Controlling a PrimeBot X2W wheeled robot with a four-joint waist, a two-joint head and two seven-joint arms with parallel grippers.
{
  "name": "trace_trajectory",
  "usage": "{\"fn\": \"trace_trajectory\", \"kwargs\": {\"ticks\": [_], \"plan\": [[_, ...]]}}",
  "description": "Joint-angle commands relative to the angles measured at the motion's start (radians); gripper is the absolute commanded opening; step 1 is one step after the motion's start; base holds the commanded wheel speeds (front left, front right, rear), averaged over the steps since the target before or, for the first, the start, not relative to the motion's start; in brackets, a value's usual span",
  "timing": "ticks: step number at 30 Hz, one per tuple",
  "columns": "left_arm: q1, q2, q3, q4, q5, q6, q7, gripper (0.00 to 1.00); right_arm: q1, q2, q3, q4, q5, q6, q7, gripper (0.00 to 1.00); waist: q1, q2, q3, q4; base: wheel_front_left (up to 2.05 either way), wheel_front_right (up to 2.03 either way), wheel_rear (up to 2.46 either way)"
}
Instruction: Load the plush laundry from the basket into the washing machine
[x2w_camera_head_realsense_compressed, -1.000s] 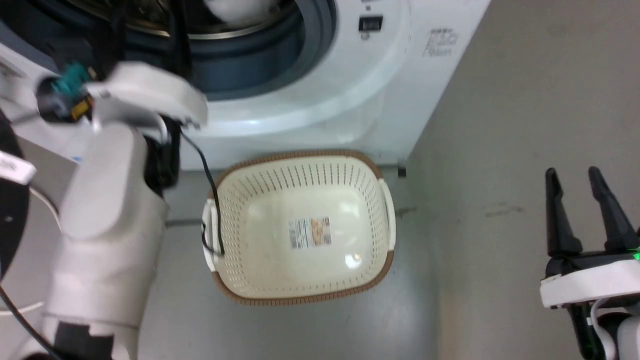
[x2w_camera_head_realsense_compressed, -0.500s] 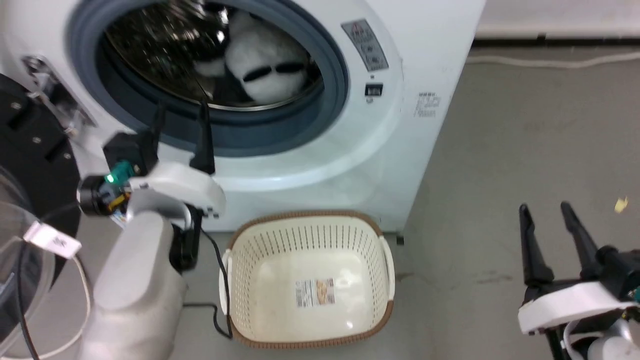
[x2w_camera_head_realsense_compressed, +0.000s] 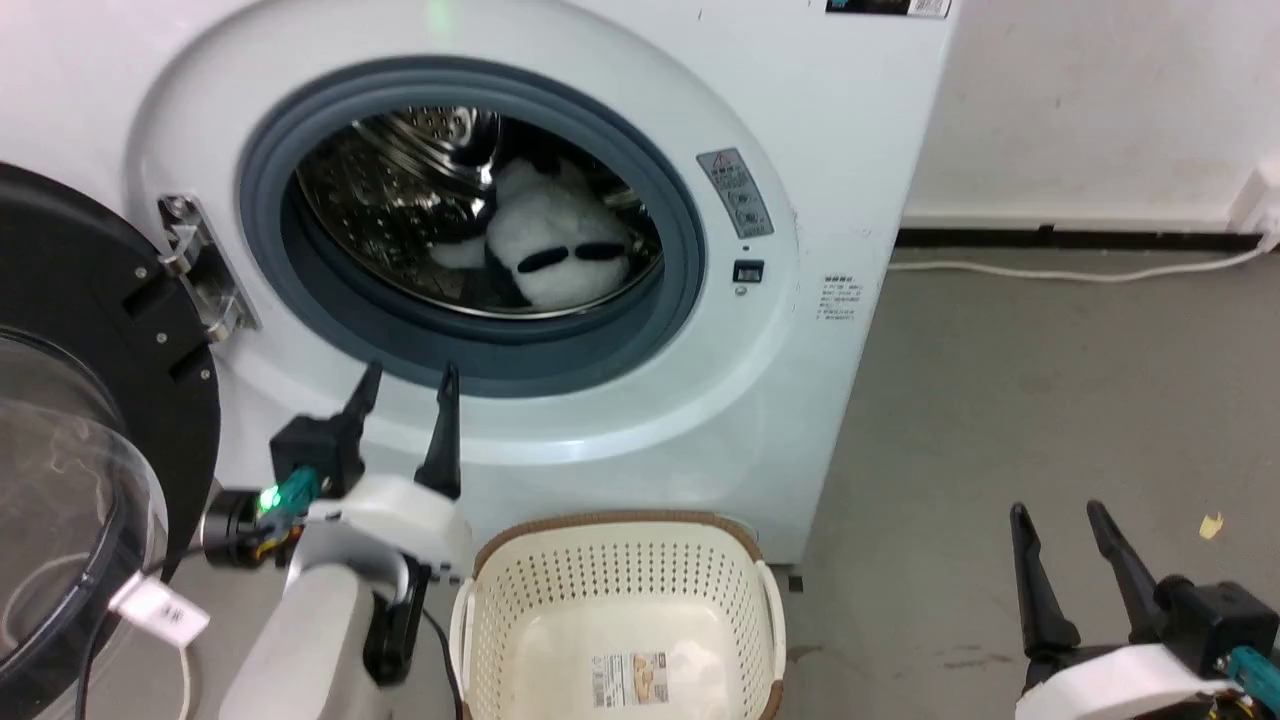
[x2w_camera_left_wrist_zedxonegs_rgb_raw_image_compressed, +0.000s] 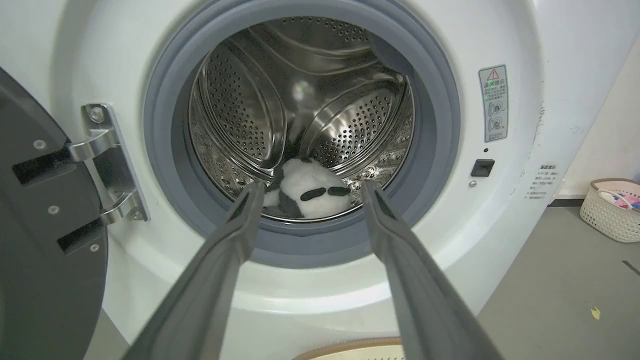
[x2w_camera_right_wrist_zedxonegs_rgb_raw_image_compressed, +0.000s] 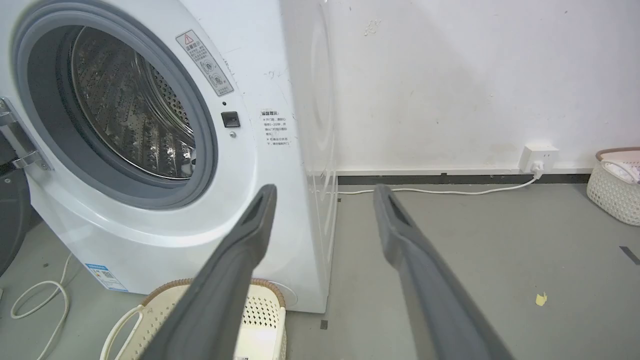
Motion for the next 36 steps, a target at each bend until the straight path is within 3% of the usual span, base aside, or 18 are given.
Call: {"fn": "trace_trajectory", "kwargs": {"ticks": [1, 16, 36], "plan": [[0.027, 0.004, 0.005, -0.008, -0.01, 0.0, -0.005, 1.0, 0.014, 0.003, 0.002, 0.005, 0.006, -0.001, -0.009, 1.0, 0.0002, 0.0, -0.013, -0.004, 0.0, 0.0, 0.0], [0.223, -0.007, 0.002, -0.106, -0.071, 0.01, 0.036, 1.0, 0.075, 0.004, 0.004, 0.023, 0.036, -0.001, -0.035, 1.0, 0.0002, 0.0, -0.051, -0.01, 0.0, 0.0, 0.0], [0.363, -0.019, 0.004, -0.272, -0.108, 0.072, 0.073, 1.0, 0.104, 0.004, 0.013, -0.002, 0.054, -0.001, -0.008, 1.0, 0.0002, 0.0, -0.056, -0.026, 0.0, 0.0, 0.0]]}}
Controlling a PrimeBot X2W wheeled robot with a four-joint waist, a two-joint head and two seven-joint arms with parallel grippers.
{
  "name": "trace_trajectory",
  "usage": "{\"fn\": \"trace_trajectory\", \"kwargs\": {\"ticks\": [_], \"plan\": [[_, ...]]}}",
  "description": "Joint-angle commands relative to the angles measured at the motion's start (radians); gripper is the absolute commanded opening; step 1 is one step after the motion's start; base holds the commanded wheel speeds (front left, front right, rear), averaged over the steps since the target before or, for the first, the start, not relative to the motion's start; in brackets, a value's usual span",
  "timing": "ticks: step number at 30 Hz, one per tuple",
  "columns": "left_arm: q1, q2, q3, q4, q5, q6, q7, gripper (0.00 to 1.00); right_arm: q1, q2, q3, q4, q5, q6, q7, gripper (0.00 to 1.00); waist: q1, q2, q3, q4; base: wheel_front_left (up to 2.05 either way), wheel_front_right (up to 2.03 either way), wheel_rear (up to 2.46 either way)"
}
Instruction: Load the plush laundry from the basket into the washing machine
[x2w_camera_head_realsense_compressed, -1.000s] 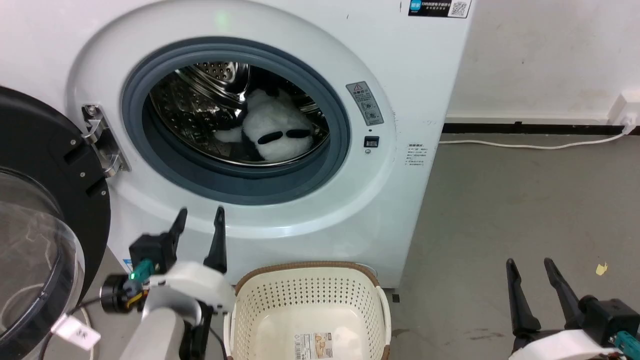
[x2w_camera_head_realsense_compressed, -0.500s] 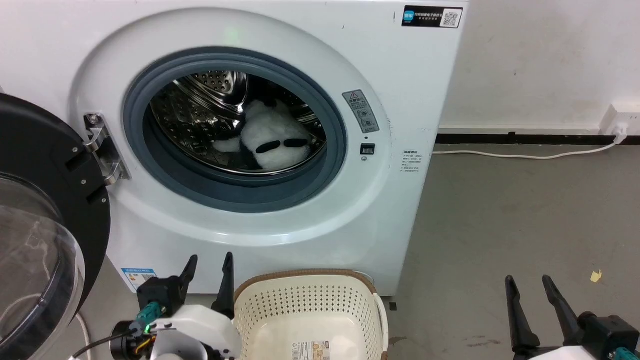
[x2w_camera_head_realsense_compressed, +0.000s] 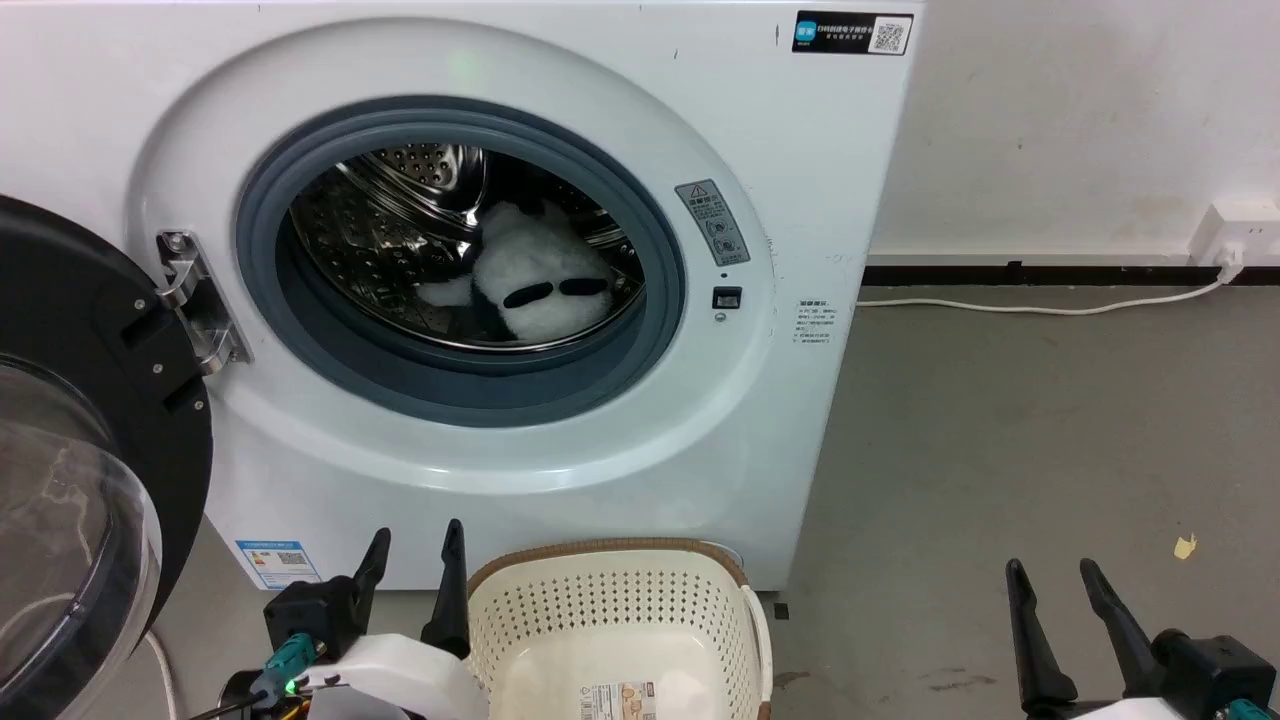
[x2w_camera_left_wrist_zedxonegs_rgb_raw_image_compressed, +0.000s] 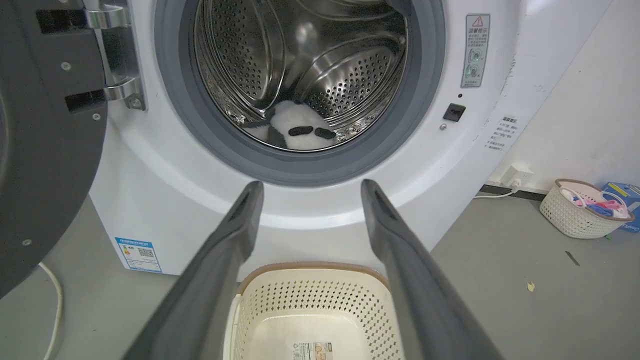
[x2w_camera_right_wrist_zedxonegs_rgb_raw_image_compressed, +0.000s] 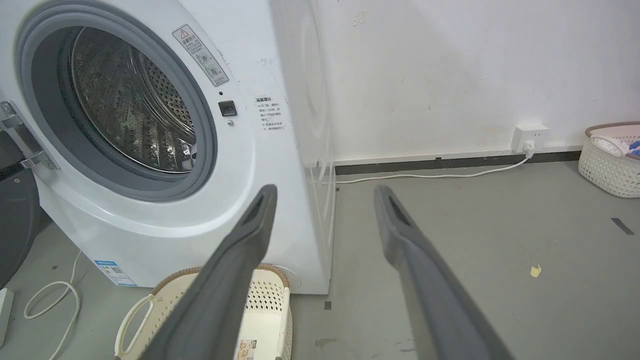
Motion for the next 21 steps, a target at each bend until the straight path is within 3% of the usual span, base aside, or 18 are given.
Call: {"fn": "trace_trajectory", "kwargs": {"ticks": [1, 21], "plan": [[0.017, -0.001, -0.001, -0.011, -0.001, 0.008, 0.0, 1.0, 0.019, 0.003, 0.001, -0.007, 0.007, -0.001, 0.003, 1.0, 0.0, 0.0, 0.001, 0.001, 0.0, 0.0, 0.0], [0.005, 0.045, -0.043, -0.067, 0.066, 0.028, -0.02, 1.0, 0.014, 0.003, 0.004, -0.023, 0.009, -0.001, 0.012, 1.0, 0.0, 0.0, 0.023, 0.006, 0.0, 0.0, 0.0]]}}
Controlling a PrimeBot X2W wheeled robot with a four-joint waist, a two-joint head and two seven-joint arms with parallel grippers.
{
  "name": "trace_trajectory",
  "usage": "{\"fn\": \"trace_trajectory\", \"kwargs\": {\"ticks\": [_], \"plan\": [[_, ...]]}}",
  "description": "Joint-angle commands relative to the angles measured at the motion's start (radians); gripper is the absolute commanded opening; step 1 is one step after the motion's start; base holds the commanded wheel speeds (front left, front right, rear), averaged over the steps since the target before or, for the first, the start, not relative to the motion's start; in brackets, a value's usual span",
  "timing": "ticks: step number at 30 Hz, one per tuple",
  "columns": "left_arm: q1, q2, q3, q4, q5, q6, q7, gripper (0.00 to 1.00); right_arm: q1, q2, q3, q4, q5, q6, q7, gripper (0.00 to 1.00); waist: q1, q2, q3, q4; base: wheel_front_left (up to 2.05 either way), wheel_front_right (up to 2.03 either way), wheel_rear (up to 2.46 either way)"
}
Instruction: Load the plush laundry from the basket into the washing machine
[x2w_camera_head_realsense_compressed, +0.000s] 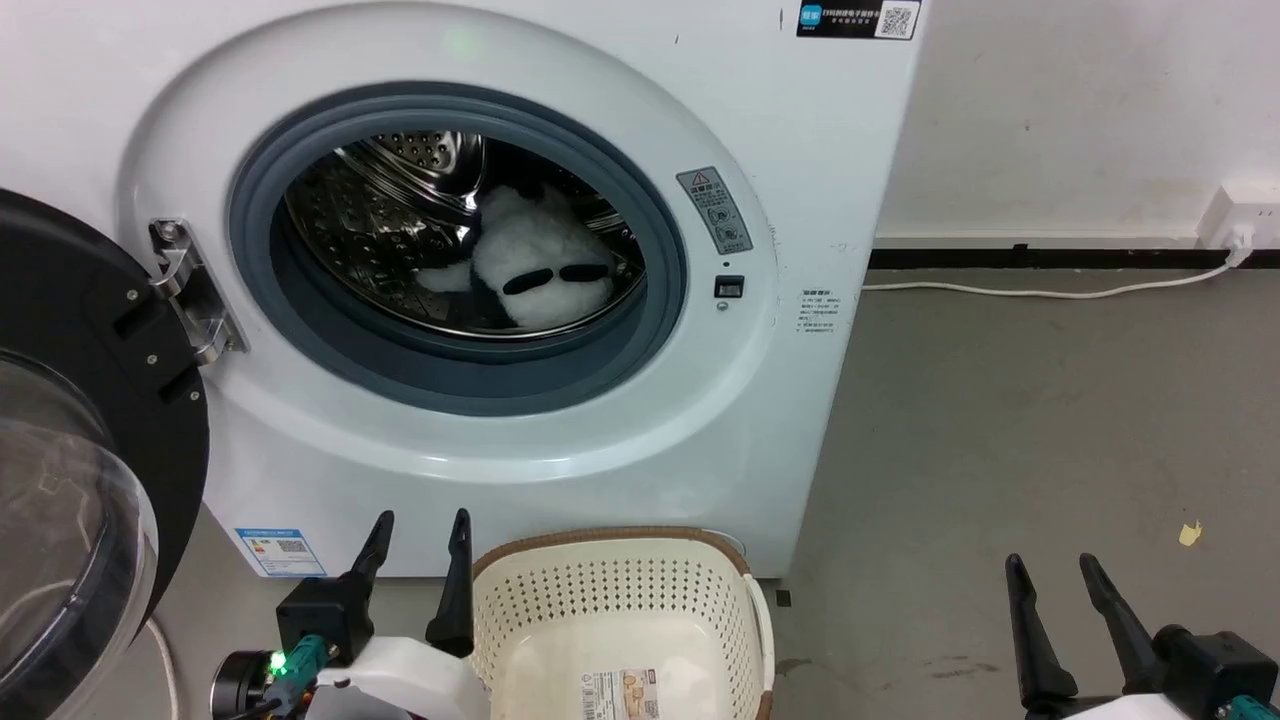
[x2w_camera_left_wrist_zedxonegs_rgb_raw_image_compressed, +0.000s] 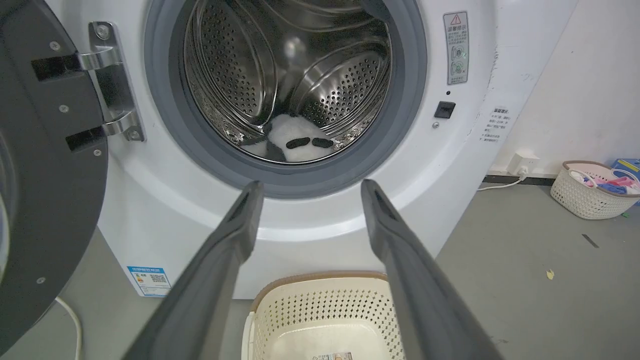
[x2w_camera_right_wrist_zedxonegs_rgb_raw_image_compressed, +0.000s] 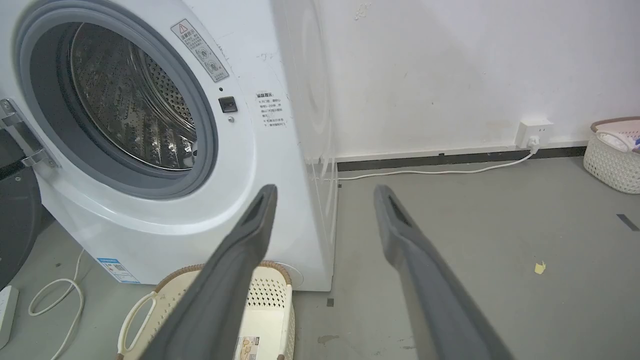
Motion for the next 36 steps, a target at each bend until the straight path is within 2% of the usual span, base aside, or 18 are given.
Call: {"fn": "trace_trajectory", "kwargs": {"ticks": [1, 7, 8, 36], "plan": [[-0.004, 0.005, 0.001, -0.003, 0.002, 0.005, -0.006, 1.0, 0.013, 0.003, 0.001, -0.004, 0.003, -0.001, 0.003, 1.0, -0.0001, 0.0, 0.001, 0.001, 0.0, 0.0, 0.0], [-0.009, 0.003, -0.002, 0.001, 0.002, 0.011, -0.011, 1.0, 0.006, 0.003, 0.003, -0.002, 0.004, -0.001, 0.005, 1.0, -0.0001, 0.0, 0.002, 0.004, 0.0, 0.0, 0.0], [0.0, 0.0, -0.003, 0.002, 0.0, 0.006, -0.004, 0.0, 0.0, 0.0, 0.002, 0.0, 0.001, 0.0, 0.004, 0.0, 0.0, 0.0, 0.002, 0.004, 0.0, 0.0, 0.0], [0.012, -0.03, 0.046, -0.034, 0.067, -0.019, 0.035, 0.0, -0.019, 0.0, 0.011, -0.016, -0.035, 0.0, 0.036, 0.0, -0.0001, 0.0, 0.008, -0.015, 0.0, 0.0, 0.0]]}}
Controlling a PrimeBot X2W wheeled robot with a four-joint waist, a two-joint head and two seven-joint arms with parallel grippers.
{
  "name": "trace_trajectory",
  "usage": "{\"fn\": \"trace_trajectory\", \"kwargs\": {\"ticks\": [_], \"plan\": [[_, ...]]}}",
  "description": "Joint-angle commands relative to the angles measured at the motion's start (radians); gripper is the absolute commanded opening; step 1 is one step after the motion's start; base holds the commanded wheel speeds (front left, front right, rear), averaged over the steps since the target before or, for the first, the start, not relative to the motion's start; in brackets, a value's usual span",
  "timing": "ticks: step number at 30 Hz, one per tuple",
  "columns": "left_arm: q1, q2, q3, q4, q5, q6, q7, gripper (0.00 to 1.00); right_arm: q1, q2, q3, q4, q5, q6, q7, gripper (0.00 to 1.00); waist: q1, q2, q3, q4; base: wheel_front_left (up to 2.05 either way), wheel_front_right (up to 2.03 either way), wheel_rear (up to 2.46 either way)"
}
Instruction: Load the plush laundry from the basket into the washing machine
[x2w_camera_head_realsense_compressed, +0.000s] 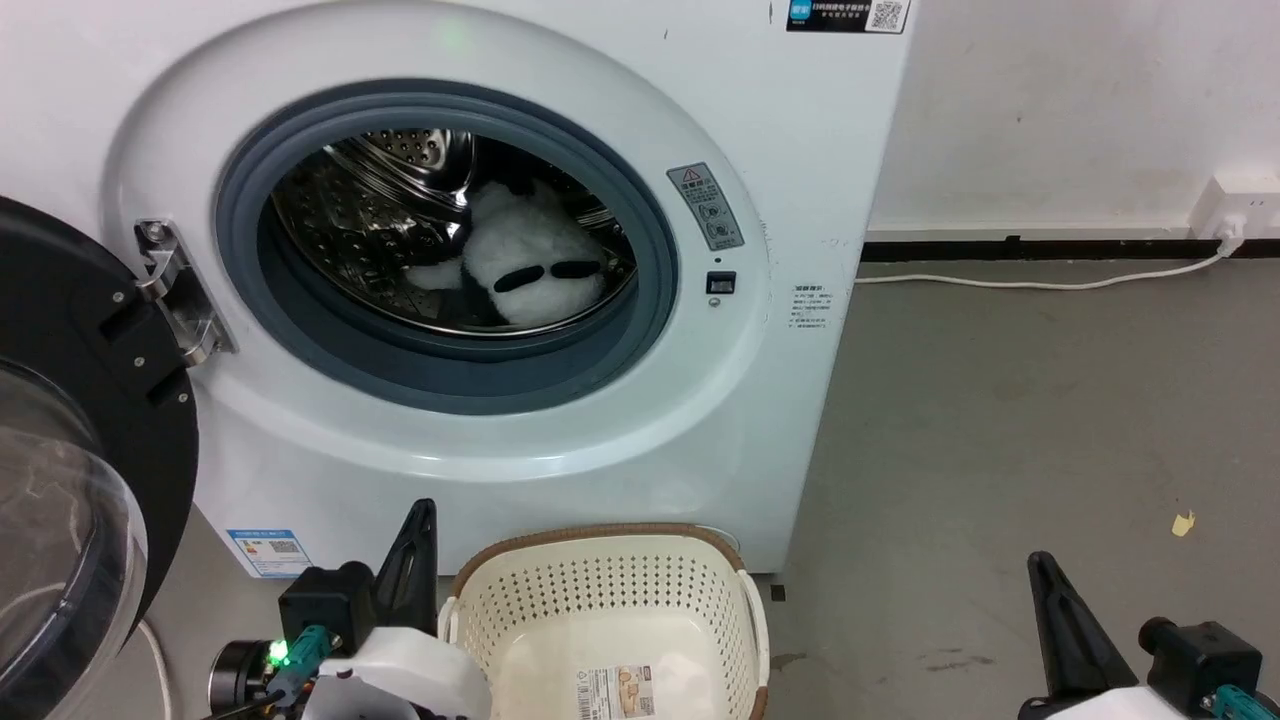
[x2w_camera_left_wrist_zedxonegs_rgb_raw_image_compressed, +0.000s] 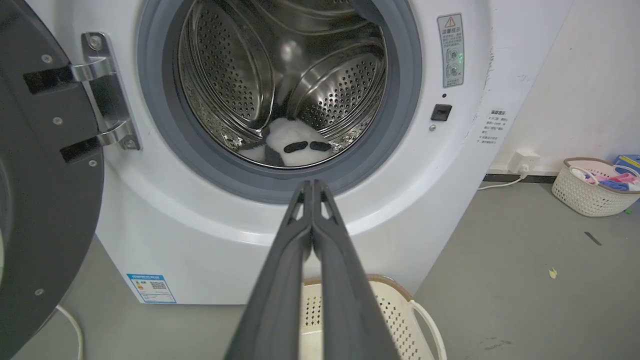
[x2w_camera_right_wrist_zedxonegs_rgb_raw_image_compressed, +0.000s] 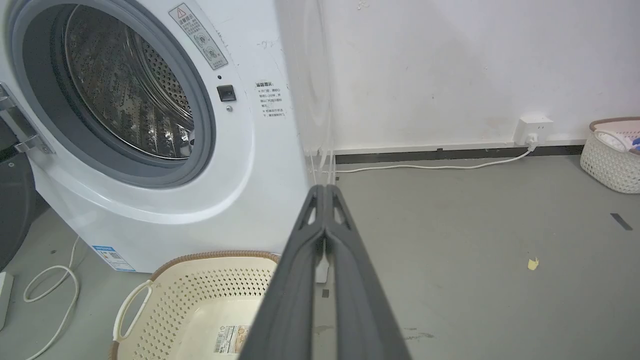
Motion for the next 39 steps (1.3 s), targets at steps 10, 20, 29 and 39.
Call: {"fn": "trace_trajectory", "kwargs": {"ticks": [10, 20, 29, 39], "plan": [[0.016, -0.013, 0.029, -0.023, 0.037, -0.015, 0.019, 0.0, -0.022, 0.001, 0.007, -0.014, -0.022, 0.0, 0.016, 0.0, 0.0, 0.0, 0.003, -0.009, 0.0, 0.0, 0.0], [0.021, -0.026, 0.051, -0.038, 0.066, -0.025, 0.035, 0.0, -0.03, 0.001, 0.011, -0.021, -0.037, 0.0, 0.03, 0.0, 0.0, 0.0, 0.005, -0.017, 0.0, 0.0, 0.0], [0.026, -0.037, 0.071, -0.052, 0.092, -0.034, 0.05, 0.0, -0.037, 0.001, 0.015, -0.027, -0.051, 0.0, 0.042, 0.0, 0.0, 0.0, 0.008, -0.025, 0.0, 0.0, 0.0], [0.031, -0.048, 0.09, -0.066, 0.118, -0.044, 0.064, 0.0, -0.044, 0.001, 0.019, -0.034, -0.065, 0.0, 0.055, 0.0, 0.0, 0.0, 0.01, -0.032, 0.0, 0.0, 0.0]]}}
